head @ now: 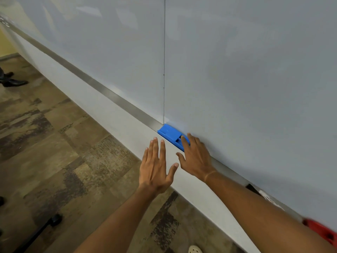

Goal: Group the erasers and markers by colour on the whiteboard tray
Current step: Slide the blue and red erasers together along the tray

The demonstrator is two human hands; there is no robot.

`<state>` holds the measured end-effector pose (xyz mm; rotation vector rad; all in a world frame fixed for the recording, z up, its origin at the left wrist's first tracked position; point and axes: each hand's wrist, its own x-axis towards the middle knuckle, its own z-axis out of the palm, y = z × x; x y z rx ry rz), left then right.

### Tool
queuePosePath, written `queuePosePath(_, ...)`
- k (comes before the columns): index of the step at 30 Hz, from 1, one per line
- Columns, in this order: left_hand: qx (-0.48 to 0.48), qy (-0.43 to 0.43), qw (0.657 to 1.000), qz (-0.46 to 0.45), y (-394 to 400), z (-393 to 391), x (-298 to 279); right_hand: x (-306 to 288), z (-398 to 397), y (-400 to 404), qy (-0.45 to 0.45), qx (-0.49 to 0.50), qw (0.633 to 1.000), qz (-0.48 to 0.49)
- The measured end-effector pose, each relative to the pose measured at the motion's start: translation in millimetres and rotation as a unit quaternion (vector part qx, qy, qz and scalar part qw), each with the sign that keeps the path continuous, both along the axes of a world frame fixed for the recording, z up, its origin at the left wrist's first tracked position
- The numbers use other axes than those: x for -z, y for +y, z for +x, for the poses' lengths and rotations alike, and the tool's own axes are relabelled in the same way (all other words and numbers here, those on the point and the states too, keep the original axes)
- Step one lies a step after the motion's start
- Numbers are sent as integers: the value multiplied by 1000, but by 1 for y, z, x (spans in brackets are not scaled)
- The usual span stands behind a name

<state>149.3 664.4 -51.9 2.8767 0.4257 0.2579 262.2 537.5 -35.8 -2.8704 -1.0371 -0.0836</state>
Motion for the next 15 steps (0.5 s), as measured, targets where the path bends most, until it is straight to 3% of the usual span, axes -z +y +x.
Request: queuePosePath(15, 131, -39, 991, 9, -61, -8, -35, -27, -63, -105, -53, 110, 989, 79)
